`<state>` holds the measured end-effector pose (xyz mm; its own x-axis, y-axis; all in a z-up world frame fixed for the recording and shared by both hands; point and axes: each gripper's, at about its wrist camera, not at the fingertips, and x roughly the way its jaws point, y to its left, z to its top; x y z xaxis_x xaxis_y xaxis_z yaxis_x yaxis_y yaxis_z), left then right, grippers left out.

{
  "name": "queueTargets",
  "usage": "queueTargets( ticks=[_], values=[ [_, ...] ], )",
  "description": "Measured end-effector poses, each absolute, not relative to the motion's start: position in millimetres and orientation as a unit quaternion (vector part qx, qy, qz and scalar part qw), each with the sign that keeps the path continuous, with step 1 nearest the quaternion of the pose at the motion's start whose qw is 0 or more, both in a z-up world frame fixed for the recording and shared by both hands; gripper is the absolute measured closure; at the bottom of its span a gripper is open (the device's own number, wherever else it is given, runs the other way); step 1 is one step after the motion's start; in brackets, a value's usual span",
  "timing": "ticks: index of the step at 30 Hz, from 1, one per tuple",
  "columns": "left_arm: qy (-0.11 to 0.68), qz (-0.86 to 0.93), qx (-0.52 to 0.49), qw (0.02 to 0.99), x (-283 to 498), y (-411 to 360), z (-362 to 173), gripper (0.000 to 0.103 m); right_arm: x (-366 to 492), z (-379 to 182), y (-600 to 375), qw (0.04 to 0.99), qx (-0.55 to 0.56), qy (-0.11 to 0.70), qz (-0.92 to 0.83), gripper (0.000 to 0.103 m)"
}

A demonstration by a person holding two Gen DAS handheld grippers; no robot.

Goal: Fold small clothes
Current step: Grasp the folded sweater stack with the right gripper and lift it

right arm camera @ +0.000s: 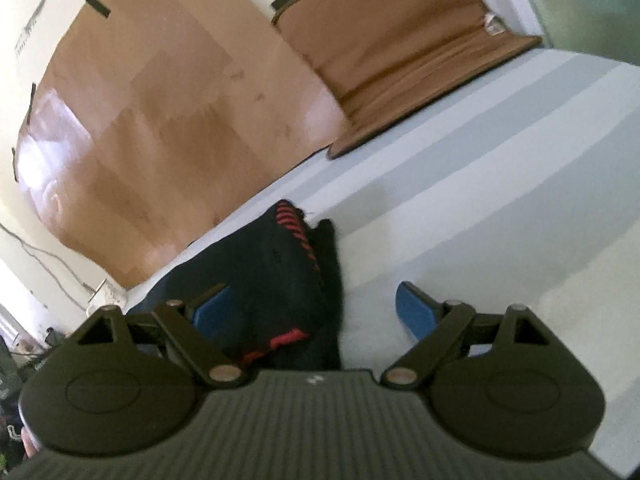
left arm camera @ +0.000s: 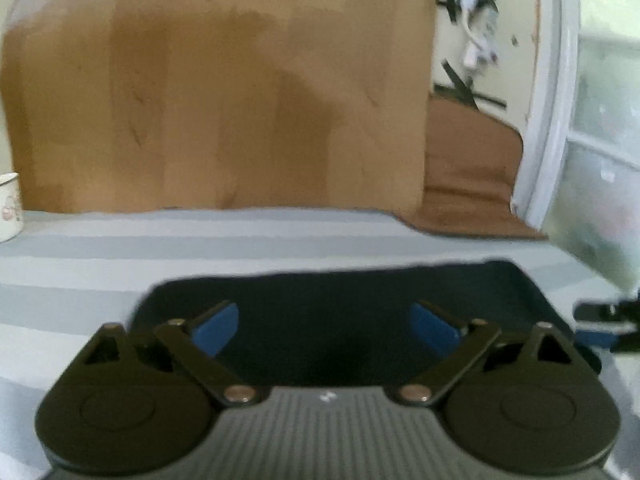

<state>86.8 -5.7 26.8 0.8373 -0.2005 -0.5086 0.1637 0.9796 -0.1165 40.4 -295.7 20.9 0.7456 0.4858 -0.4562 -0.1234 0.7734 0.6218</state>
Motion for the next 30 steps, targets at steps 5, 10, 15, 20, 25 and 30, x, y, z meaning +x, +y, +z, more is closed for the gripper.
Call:
queueTargets(
  ticks=[5, 10, 15, 20, 25, 30],
  values=[
    [0.294, -0.089, -0.007, 0.951, 96.2, -16.4, 9.6, 0.014, 54.4, 20.2, -272.1, 0.899, 0.229, 0.314, 0.2, 0.015],
    [0.296, -0.089, -0.002, 0.951, 96.2, -17.6, 7.5, 0.014, 64.4, 17.4, -248.7, 0.896, 0.211, 0.334, 0.201, 0.071],
    [0.297, -0.091, -0.007, 0.951, 98.8, -16.2, 8.6, 0.013, 50.5, 35.9, -255.4, 0.894, 0.252, 0.305, 0.212, 0.079],
    [0.293, -0.103, -0.033, 0.95, 96.1, -7.8, 13.0, 0.008, 38.9, 76.6, -230.4, 0.908, 0.207, 0.27, 0.244, 0.079],
    [0.227, -0.109, -0.182, 0.951, 70.6, 64.4, 44.0, 0.002, 40.8, 108.8, -185.4, 0.914, 0.139, 0.253, 0.287, 0.079],
    [0.177, -0.025, -0.231, 0.956, 40.8, 138.0, 62.2, 0.002, 45.0, 126.5, -117.5, 0.897, 0.064, 0.253, 0.356, 0.079]
  ],
)
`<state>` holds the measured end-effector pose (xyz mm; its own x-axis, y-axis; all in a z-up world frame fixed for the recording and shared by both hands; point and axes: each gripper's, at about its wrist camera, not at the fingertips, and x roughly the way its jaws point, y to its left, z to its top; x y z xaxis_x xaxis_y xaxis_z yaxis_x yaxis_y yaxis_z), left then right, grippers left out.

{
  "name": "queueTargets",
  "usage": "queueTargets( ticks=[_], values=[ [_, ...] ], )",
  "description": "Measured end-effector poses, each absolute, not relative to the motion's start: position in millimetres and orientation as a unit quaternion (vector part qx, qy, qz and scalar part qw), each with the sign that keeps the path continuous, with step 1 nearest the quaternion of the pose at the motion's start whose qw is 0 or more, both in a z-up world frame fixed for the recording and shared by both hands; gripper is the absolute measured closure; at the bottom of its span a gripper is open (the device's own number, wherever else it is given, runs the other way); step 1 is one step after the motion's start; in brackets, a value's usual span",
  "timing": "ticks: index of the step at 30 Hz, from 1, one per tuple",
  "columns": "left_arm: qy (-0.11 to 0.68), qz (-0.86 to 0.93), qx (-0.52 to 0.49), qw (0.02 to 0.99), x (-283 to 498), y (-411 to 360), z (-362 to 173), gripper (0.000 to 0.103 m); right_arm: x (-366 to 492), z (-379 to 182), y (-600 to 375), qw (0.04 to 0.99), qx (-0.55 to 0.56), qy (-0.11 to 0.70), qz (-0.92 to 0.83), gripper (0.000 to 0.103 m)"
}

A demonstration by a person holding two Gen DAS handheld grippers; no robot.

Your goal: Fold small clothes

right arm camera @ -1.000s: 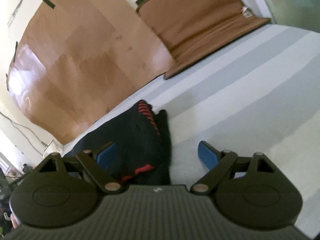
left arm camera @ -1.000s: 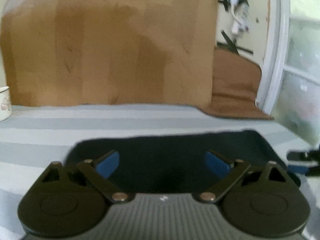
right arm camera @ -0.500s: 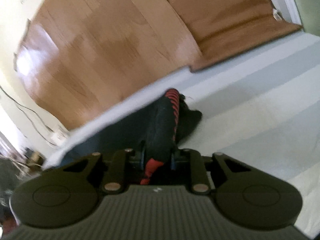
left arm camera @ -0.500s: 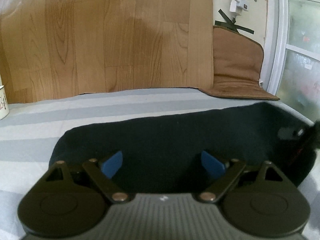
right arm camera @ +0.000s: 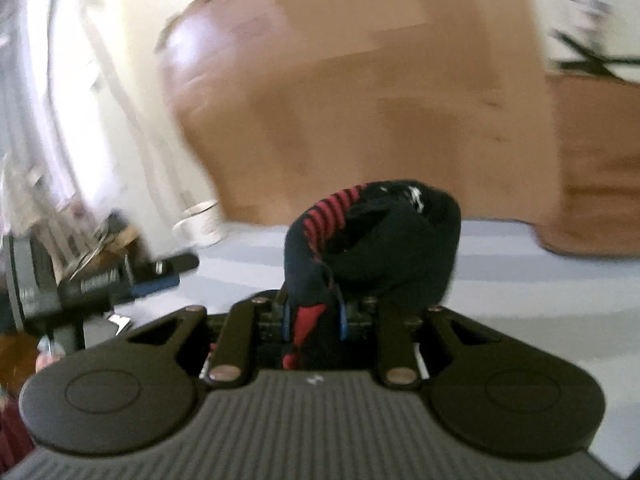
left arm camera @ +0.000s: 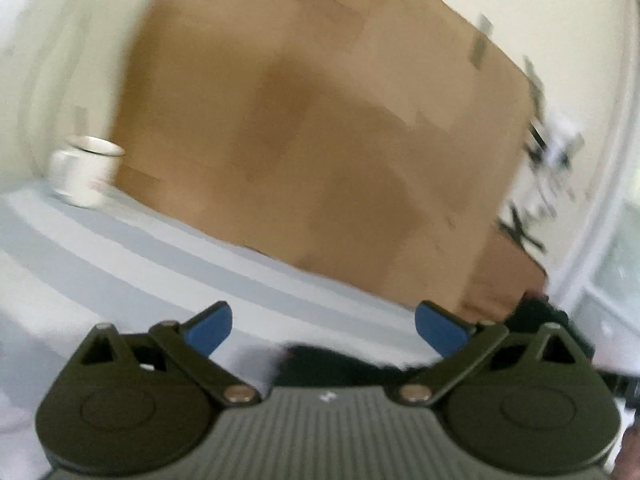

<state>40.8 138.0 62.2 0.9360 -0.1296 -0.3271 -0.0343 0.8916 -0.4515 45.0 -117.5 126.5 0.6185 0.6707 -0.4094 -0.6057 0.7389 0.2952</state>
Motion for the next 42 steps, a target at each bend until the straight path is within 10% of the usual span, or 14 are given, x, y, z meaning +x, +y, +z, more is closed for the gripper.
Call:
queueTargets(
  ticks=[8, 12, 16, 23, 30, 42],
  values=[
    [0.184, -0.009, -0.257, 0.949, 32.3, 160.2, 54.2, 0.002, 63.3, 63.0, 23.7, 0.834, -0.076, 0.327, 0.438, 0.079],
    [0.201, -0.032, -0.226, 0.953, 47.7, 139.9, 50.5, 0.003, 41.8, 62.6, 31.1, 0.828, -0.111, 0.288, 0.469, 0.051],
    [0.226, -0.052, -0.241, 0.942, 61.1, 136.1, 35.7, 0.002, 38.1, 84.2, -13.9, 0.841, -0.072, 0.262, 0.469, 0.047],
    [0.24, -0.05, -0.242, 0.939, 81.1, 136.8, 38.7, 0.004, 72.9, 102.2, -89.7, 0.888, 0.018, 0.243, 0.39, 0.048],
    [0.341, -0.07, -0.278, 0.895, 133.0, 138.4, 8.5, 0.028, 129.0, 73.8, -48.8, 0.89, -0.029, 0.268, 0.367, 0.054],
    [0.324, -0.076, -0.229, 0.915, 104.5, 146.2, 22.8, 0.0, 144.8, 54.7, -104.4, 0.853, 0.19, 0.334, 0.354, 0.017]
  ],
)
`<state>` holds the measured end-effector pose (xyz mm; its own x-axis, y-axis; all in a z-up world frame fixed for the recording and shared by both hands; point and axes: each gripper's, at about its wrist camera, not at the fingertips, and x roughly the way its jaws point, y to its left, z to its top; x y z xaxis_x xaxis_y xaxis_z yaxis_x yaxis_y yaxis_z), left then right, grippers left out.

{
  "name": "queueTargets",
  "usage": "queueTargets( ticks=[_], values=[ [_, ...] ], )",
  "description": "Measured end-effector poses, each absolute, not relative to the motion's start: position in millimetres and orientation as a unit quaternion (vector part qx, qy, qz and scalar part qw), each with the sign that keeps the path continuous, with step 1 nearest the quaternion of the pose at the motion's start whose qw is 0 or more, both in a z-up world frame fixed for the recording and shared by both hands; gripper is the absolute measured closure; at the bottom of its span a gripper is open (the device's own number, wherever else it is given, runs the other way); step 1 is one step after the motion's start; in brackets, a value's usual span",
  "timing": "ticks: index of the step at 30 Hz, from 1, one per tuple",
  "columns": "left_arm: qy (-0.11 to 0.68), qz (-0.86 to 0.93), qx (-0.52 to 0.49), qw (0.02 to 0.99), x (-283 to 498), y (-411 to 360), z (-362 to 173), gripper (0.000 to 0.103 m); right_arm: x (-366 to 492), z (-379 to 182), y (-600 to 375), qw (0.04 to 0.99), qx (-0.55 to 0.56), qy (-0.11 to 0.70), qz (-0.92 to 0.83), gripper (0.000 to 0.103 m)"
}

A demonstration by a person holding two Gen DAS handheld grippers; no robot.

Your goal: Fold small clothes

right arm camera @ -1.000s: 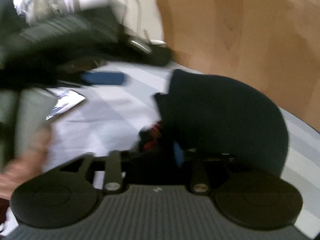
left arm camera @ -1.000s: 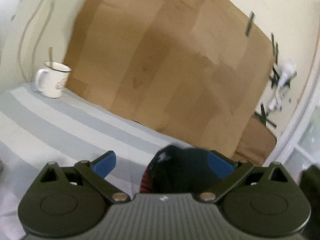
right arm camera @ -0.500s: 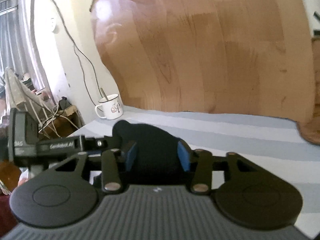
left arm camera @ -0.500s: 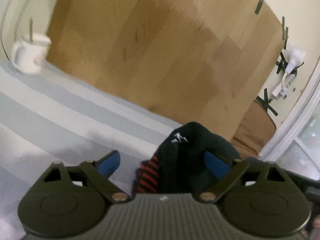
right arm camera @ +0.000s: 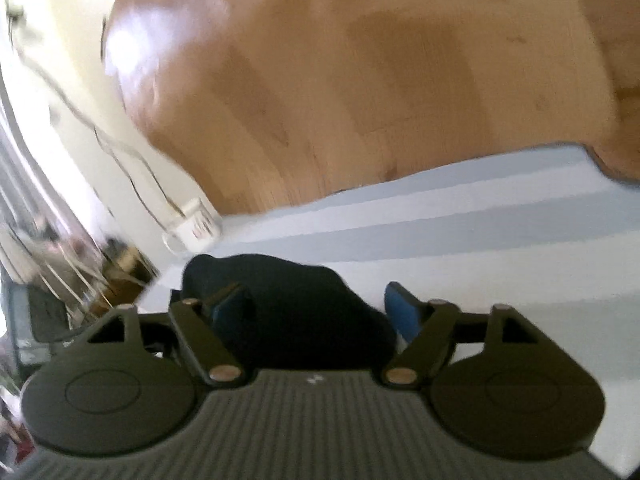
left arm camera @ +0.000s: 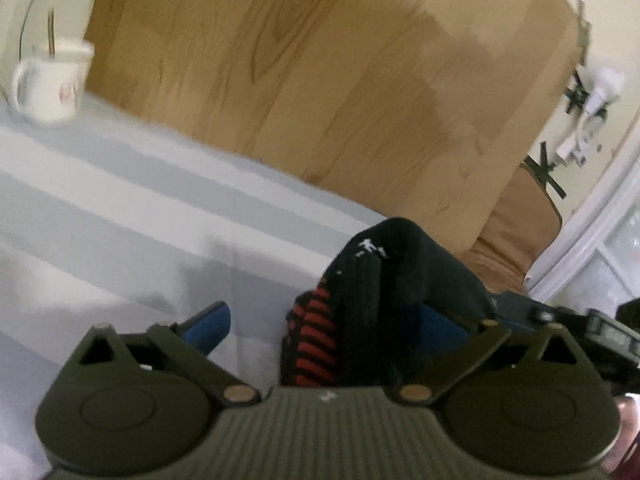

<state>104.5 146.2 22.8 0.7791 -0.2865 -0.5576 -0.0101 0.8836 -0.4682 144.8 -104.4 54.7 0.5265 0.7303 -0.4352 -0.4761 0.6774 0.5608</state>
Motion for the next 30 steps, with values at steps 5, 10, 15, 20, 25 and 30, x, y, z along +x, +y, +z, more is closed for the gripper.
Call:
queueTargets(
  ticks=[5, 10, 15, 20, 25, 30],
  values=[
    [0.335, -0.025, -0.165, 0.927, 91.2, 133.3, 32.1, 0.0, 109.2, 37.6, -144.0, 0.847, 0.236, 0.335, 0.338, 0.016],
    [0.332, 0.009, -0.138, 0.933, 81.4, 117.9, 33.6, 0.0, 85.5, 24.9, -152.7, 0.842, 0.272, 0.326, 0.331, 0.016],
    [0.333, 0.029, -0.122, 0.935, 71.8, 106.5, 34.7, 0.0, 72.1, 23.4, -146.5, 0.837, 0.276, 0.323, 0.344, 0.016],
    [0.336, 0.037, -0.117, 0.934, 62.8, 102.7, 31.9, 0.0, 69.5, 18.1, -146.2, 0.832, 0.281, 0.329, 0.346, 0.016],
    [0.339, 0.04, -0.115, 0.933, 60.7, 102.4, 31.8, 0.0, 67.1, 17.0, -147.8, 0.827, 0.289, 0.333, 0.35, 0.016],
    [0.342, 0.04, -0.111, 0.932, 61.8, 102.3, 31.8, 0.0, 67.1, 16.8, -147.6, 0.823, 0.292, 0.334, 0.356, 0.016]
  ],
)
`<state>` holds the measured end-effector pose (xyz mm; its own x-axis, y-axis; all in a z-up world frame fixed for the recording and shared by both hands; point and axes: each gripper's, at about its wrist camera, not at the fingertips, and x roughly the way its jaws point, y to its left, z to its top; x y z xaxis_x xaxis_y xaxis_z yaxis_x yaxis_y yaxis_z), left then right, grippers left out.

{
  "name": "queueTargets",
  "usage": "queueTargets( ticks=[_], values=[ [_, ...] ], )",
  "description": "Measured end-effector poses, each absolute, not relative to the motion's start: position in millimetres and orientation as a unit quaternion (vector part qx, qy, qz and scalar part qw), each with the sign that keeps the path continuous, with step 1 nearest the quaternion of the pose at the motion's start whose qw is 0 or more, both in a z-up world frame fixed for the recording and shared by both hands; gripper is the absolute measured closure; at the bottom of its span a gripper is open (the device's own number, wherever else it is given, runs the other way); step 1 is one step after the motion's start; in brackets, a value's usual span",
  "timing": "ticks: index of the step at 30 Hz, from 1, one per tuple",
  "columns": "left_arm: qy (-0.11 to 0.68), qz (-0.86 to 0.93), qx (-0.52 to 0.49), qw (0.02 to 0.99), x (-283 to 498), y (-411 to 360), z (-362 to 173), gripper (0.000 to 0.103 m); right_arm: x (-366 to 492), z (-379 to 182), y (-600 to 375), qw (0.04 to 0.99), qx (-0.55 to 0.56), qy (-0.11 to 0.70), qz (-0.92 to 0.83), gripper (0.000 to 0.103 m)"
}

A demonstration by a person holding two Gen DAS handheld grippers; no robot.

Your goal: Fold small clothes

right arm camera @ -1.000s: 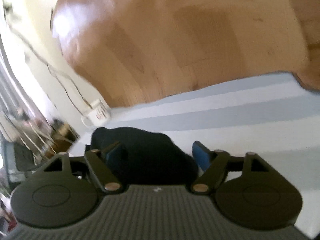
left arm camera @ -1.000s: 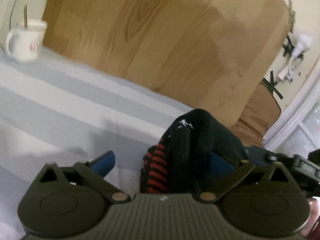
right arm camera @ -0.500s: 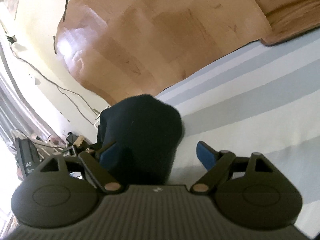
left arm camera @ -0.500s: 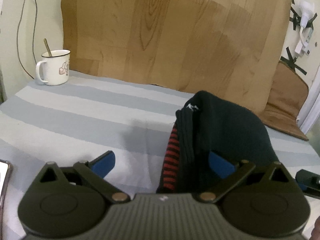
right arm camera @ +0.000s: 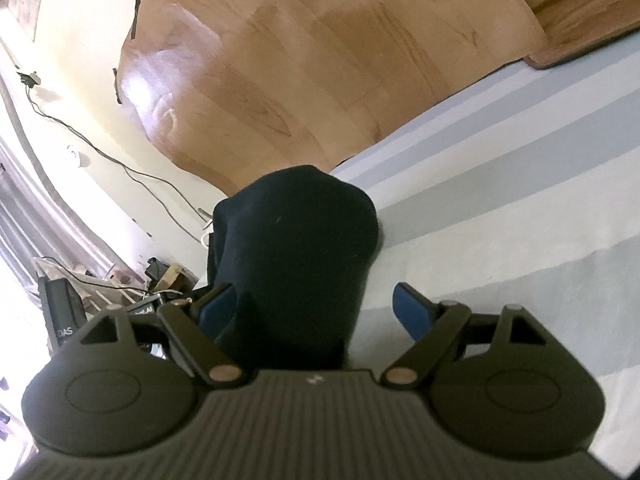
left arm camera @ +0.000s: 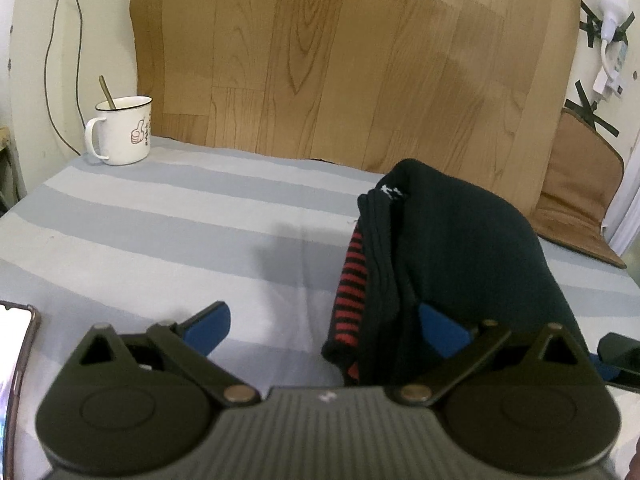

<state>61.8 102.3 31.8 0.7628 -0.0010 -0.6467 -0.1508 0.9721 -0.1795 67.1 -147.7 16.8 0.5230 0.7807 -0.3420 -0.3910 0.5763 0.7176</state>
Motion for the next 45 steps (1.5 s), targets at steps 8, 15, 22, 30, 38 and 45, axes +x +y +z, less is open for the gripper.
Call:
queueTargets(
  ticks=[8, 15, 22, 30, 38, 45],
  values=[
    [0.345, 0.043, -0.11, 0.931, 62.4, 102.7, 30.6, 0.0, 68.8, 11.0, -148.1, 0.818, 0.295, 0.342, 0.356, 0.015],
    [0.346, 0.045, -0.105, 0.931, 62.6, 101.5, 29.8, 0.0, 70.6, 1.4, -154.2, 0.81, 0.31, 0.347, 0.358, 0.015],
    [0.348, 0.047, -0.105, 0.931, 62.6, 101.8, 29.7, 0.0, 69.0, 0.3, -156.2, 0.81, 0.307, 0.341, 0.365, 0.015],
    [0.347, 0.043, -0.107, 0.931, 60.6, 103.8, 29.1, 0.0, 70.1, 0.2, -157.6, 0.809, 0.308, 0.339, 0.367, 0.015],
    [0.312, -0.056, -0.189, 0.929, 51.4, 135.9, 39.3, 0.0, 77.9, 20.4, -155.9, 0.81, 0.299, 0.322, 0.389, 0.009],
    [0.368, -0.126, -0.237, 0.89, 81.4, 136.0, 4.7, 0.0, 101.9, 16.5, -106.8, 0.802, 0.221, 0.36, 0.422, 0.008]
  ],
)
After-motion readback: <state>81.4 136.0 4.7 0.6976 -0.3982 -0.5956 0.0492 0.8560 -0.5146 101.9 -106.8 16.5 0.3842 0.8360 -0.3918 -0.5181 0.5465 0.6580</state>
